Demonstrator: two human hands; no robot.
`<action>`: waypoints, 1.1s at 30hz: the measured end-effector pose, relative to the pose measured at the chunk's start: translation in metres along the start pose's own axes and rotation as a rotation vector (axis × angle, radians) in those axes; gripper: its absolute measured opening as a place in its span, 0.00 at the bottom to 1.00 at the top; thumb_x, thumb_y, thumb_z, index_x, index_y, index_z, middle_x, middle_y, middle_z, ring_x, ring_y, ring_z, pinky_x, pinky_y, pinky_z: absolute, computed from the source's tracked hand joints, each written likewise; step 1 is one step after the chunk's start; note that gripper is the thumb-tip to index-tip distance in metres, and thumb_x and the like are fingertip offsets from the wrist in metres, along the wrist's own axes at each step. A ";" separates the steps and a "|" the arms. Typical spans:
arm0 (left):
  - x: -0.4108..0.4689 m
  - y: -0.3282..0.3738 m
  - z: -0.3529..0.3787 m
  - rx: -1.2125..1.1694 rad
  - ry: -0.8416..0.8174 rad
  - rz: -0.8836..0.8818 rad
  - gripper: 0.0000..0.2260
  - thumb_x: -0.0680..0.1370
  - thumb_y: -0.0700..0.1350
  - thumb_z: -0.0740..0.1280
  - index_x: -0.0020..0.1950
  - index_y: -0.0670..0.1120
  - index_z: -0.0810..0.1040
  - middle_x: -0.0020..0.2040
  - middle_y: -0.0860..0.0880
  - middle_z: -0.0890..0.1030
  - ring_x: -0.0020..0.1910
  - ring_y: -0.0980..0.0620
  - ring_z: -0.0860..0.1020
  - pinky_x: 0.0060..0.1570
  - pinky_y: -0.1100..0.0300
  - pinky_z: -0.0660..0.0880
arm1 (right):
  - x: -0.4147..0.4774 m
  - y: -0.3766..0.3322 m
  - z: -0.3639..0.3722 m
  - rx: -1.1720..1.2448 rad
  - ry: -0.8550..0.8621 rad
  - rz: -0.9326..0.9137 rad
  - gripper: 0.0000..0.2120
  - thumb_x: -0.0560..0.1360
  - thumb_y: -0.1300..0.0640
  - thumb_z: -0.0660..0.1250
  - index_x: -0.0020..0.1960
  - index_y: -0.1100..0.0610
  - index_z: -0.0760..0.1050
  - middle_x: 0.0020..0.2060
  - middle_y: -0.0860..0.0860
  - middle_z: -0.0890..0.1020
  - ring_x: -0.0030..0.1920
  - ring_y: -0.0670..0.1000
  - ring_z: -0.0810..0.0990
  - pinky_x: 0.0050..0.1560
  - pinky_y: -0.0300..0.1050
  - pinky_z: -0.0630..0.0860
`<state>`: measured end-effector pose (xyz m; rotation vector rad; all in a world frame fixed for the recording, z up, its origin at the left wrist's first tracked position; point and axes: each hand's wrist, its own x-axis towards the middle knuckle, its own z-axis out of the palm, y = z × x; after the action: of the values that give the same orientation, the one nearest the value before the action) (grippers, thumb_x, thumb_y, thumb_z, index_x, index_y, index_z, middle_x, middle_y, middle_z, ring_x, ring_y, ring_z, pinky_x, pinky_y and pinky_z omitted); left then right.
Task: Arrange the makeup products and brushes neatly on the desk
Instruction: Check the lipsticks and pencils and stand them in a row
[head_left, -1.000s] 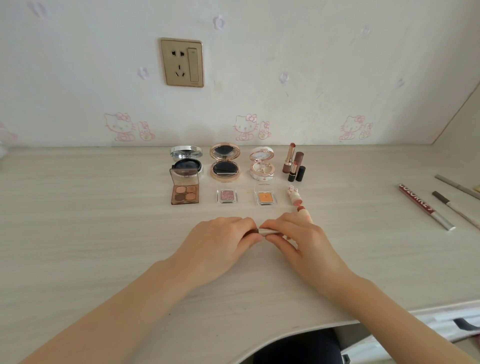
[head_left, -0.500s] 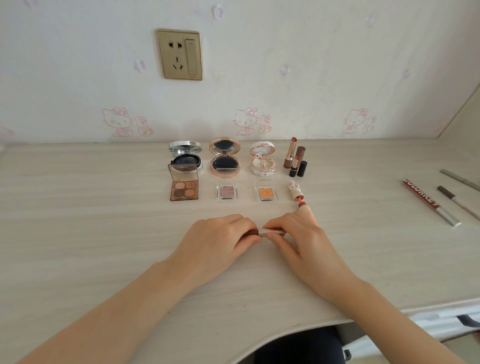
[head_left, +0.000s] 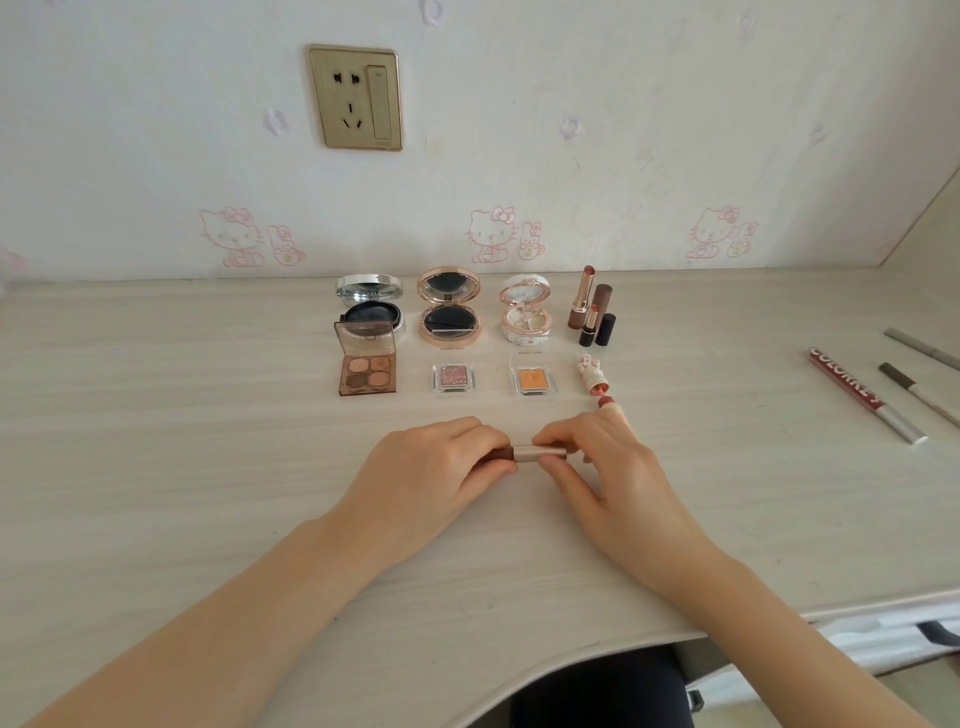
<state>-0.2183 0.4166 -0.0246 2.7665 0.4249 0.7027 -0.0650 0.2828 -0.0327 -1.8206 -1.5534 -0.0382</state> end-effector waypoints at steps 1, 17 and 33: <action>0.000 0.000 0.000 -0.001 0.003 0.005 0.06 0.78 0.51 0.66 0.49 0.51 0.80 0.41 0.56 0.80 0.38 0.56 0.77 0.33 0.60 0.73 | -0.001 0.001 0.000 -0.013 -0.004 -0.012 0.04 0.77 0.58 0.66 0.51 0.53 0.75 0.45 0.41 0.76 0.49 0.49 0.72 0.52 0.38 0.67; 0.000 0.001 -0.001 -0.038 0.032 0.021 0.09 0.78 0.52 0.64 0.49 0.50 0.80 0.42 0.56 0.79 0.40 0.57 0.77 0.35 0.58 0.75 | -0.002 -0.005 -0.003 0.019 -0.005 0.037 0.13 0.73 0.59 0.70 0.54 0.56 0.71 0.49 0.43 0.73 0.56 0.48 0.70 0.56 0.40 0.69; 0.000 -0.001 -0.002 -0.046 0.083 0.036 0.06 0.76 0.48 0.69 0.50 0.47 0.81 0.42 0.53 0.80 0.41 0.53 0.78 0.35 0.53 0.77 | 0.000 -0.006 -0.002 -0.042 0.039 0.058 0.16 0.75 0.45 0.64 0.54 0.56 0.75 0.47 0.44 0.77 0.54 0.46 0.69 0.56 0.35 0.67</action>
<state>-0.2196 0.4182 -0.0234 2.7149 0.3717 0.8277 -0.0688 0.2815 -0.0284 -1.8858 -1.4831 -0.0794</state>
